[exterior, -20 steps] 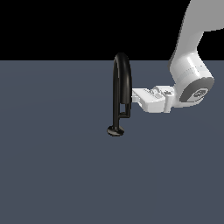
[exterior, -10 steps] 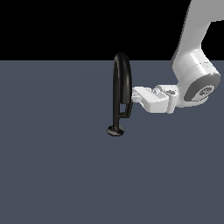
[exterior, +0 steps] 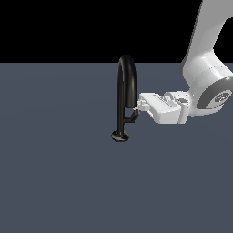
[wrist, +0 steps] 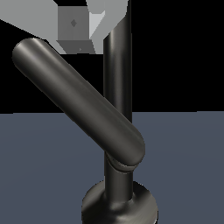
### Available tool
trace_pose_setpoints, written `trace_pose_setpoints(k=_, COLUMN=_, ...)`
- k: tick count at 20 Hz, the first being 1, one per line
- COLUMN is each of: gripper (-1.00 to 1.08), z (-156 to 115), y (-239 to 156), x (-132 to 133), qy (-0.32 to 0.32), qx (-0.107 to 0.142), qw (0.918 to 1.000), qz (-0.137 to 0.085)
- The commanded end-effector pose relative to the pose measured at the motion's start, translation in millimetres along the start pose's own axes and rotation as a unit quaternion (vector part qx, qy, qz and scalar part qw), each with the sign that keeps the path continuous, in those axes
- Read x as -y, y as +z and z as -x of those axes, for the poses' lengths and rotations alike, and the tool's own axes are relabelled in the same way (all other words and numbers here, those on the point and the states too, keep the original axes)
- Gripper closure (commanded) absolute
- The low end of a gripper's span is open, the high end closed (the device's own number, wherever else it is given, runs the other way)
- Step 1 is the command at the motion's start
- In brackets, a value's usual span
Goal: Turn on the faucet by rotating a designated handle.
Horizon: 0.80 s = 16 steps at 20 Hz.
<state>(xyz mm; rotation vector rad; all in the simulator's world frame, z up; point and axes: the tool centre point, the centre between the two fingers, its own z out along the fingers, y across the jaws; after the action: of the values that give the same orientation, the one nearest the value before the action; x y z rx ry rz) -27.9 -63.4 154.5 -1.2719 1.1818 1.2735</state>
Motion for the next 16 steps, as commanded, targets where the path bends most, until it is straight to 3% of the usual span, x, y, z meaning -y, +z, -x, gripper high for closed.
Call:
trace_pose_setpoints(k=1, gripper=1.08, z=-13, y=0, x=-17, qy=0.012, qx=0.003, qw=0.9999, qz=0.001)
trace_pose_setpoints(k=4, gripper=1.08, z=-18, y=0, x=-29, qy=0.013, qx=0.004, qw=0.9999, qz=0.001)
trace_pose_setpoints(k=6, gripper=1.08, z=-8, y=0, x=-19, qy=0.002, qx=0.001, qw=1.0, qz=0.001)
trace_pose_setpoints(k=16, gripper=1.08, z=-71, y=0, x=-47, qy=0.013, qx=0.004, qw=0.9999, qz=0.001)
